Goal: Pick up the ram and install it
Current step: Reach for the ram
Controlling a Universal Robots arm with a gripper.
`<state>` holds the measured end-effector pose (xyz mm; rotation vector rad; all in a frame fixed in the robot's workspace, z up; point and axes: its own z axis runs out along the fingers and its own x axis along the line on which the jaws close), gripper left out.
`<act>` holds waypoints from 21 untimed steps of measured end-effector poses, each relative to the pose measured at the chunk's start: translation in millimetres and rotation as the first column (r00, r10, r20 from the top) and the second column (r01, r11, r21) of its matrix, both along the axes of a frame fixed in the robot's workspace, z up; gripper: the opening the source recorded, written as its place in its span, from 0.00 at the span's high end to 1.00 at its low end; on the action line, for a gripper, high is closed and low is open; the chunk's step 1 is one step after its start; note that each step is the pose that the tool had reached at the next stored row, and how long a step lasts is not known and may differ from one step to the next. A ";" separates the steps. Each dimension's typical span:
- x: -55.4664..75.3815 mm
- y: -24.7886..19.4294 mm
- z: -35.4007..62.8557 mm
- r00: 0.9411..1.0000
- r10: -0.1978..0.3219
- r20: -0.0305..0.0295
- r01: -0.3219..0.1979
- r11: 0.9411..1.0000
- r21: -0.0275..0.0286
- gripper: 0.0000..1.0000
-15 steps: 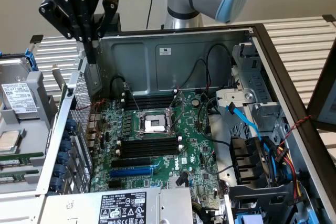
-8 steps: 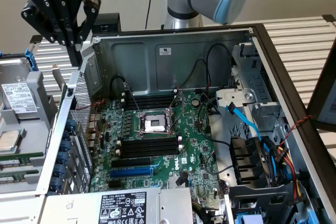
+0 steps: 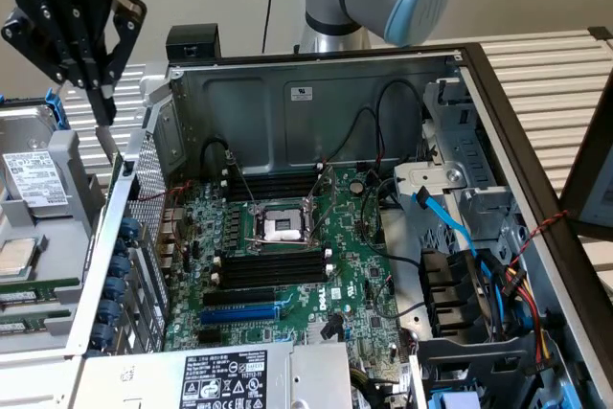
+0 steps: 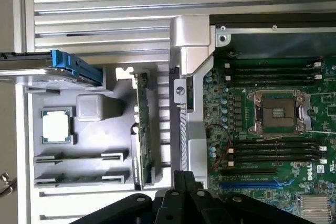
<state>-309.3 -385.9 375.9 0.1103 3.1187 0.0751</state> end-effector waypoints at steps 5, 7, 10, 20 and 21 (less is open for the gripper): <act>-27.4 3.6 -3.8 1.000 0.000 0.000 0.000 1.000 0.000 0.89; -36.4 4.6 -5.2 1.000 0.000 0.000 0.000 1.000 0.000 0.89; -49.8 5.1 -6.7 1.000 0.000 0.000 0.000 1.000 0.000 0.89; -95.6 8.3 -16.9 1.000 0.000 0.000 0.000 1.000 0.000 0.89; -100.1 8.8 -18.2 1.000 0.000 0.000 0.000 1.000 -0.001 0.89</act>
